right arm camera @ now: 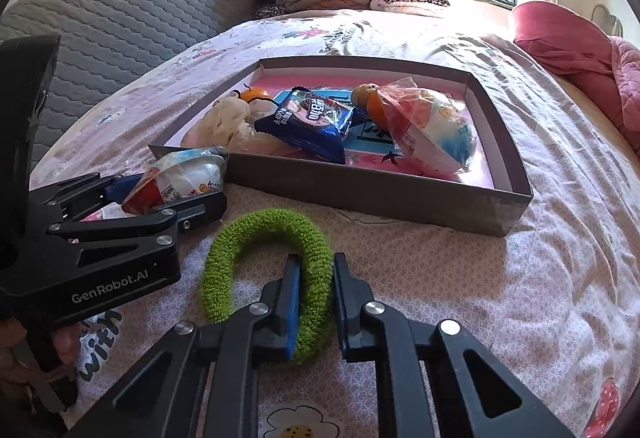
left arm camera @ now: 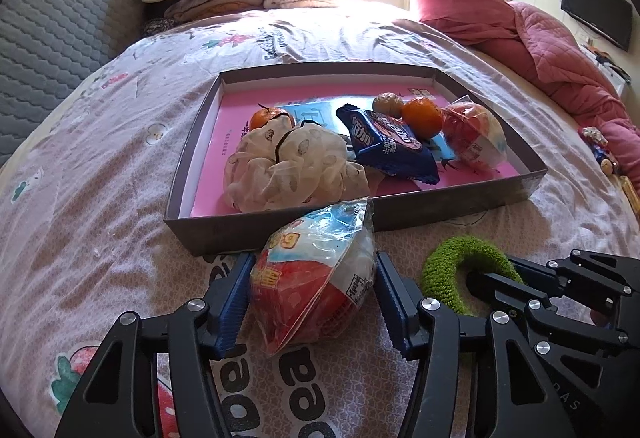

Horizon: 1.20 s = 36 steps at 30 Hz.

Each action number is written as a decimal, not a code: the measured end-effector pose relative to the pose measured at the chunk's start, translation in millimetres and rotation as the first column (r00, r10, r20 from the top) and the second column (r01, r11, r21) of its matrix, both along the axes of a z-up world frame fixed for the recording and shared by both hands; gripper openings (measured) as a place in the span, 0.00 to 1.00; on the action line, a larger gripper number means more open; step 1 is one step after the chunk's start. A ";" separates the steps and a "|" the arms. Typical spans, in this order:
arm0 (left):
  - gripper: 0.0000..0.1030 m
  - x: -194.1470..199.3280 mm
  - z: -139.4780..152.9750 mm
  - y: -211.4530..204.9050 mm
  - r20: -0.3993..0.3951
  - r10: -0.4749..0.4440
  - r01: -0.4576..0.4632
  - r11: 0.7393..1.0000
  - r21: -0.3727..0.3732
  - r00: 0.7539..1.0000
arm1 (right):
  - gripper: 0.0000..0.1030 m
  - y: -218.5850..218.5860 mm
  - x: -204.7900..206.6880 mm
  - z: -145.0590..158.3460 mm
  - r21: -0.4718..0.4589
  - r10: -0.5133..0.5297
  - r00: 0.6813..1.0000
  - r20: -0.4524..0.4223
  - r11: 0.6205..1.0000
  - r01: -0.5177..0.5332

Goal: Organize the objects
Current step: 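Close the left tool on the wrapped egg toy while the right tool closes on the green ring, then lift the egg toy and green ring and carry them over the tray with both tools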

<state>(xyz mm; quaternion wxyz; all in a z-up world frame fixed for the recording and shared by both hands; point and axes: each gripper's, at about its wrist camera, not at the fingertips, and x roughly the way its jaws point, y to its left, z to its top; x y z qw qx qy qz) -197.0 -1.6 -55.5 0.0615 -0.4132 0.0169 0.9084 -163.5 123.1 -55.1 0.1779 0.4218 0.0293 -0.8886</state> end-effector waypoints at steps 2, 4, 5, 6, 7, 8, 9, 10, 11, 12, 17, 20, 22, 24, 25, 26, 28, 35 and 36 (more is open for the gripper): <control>0.58 2.2 0.5 0.7 -0.007 -0.003 0.003 1.000 -0.005 1.000 | 0.13 1.0 -0.6 0.3 -0.008 0.001 1.000 0.002 1.000 -0.001; 0.57 4.4 1.5 -1.3 -0.008 0.002 -0.001 1.000 0.008 1.000 | 0.13 2.0 -1.2 0.7 -0.017 -0.001 1.000 0.004 1.000 0.001; 0.57 5.5 2.4 -2.7 -0.011 0.004 -0.004 1.000 0.017 1.000 | 0.13 2.6 -1.4 1.2 -0.021 -0.002 1.000 0.004 1.000 0.002; 0.57 6.6 3.2 -3.6 -0.011 0.005 -0.005 1.000 0.026 1.000 | 0.13 3.4 -1.1 1.6 -0.024 -0.002 1.000 0.003 1.000 0.002; 0.57 7.6 3.9 -4.3 -0.011 0.005 -0.005 0.999 0.032 1.000 | 0.13 3.6 -0.6 2.0 -0.025 -0.003 1.000 0.002 1.000 0.003; 0.57 9.1 4.5 -4.9 -0.011 0.005 -0.004 0.999 0.036 1.000 | 0.13 3.5 0.0 2.5 -0.026 -0.002 1.000 0.000 1.000 0.002; 0.57 10.4 4.8 -5.1 -0.012 0.005 -0.005 0.999 0.038 1.000 | 0.13 3.4 0.2 3.1 -0.029 -0.002 1.000 -0.004 1.000 0.002; 0.57 11.7 5.1 -4.9 -0.013 0.003 -0.003 0.999 0.038 1.000 | 0.13 3.6 0.7 3.7 -0.031 -0.003 1.000 -0.006 1.000 0.003; 0.57 13.0 5.0 -4.3 -0.013 0.001 -0.001 0.999 0.037 1.000 | 0.13 3.9 0.9 4.2 -0.033 -0.002 1.000 -0.006 0.999 0.002; 0.57 14.6 5.2 -3.9 -0.014 0.001 0.000 0.999 0.036 1.000 | 0.13 4.4 1.1 4.9 -0.033 -0.006 1.000 -0.010 0.999 0.006; 0.57 21.9 8.3 -3.2 -0.020 0.003 -0.002 0.999 0.040 1.000 | 0.13 6.2 2.9 8.1 -0.047 -0.011 1.000 -0.016 0.999 0.010; 0.57 27.1 11.2 -3.6 -0.028 0.003 -0.002 0.999 0.038 1.000 | 0.13 7.2 4.6 10.0 -0.053 -0.014 1.000 -0.024 0.998 0.013; 0.57 29.8 13.5 -4.6 -0.036 0.008 -0.007 0.999 0.033 0.999 | 0.13 8.3 5.5 12.3 -0.059 -0.020 0.999 -0.030 0.998 0.018; 0.57 32.4 16.0 -6.6 -0.040 0.016 -0.014 0.999 0.036 0.999 | 0.13 9.4 6.2 15.0 -0.064 -0.021 0.999 -0.036 0.998 0.019; 0.57 33.9 17.9 -7.7 -0.044 0.020 -0.018 0.999 0.041 0.999 | 0.13 10.1 6.8 16.6 -0.067 -0.025 0.999 -0.042 0.998 0.022; 0.57 35.2 19.5 -8.0 -0.048 0.021 -0.019 0.999 0.042 0.999 | 0.13 10.8 7.5 18.0 -0.068 -0.025 0.999 -0.046 0.997 0.021; 0.57 38.6 23.8 -9.4 -0.059 0.029 -0.026 0.999 0.045 0.998 | 0.13 12.5 8.6 21.2 -0.077 -0.027 0.998 -0.052 0.997 0.023; 0.57 48.8 35.7 -9.8 -0.084 0.051 -0.047 0.998 0.050 0.995 | 0.13 20.2 14.7 36.3 -0.117 -0.038 0.995 -0.097 0.993 0.026; 0.57 50.3 37.4 -9.4 -0.088 0.053 -0.049 0.997 0.052 0.995 | 0.13 21.1 15.7 38.5 -0.123 -0.039 0.994 -0.103 0.992 0.027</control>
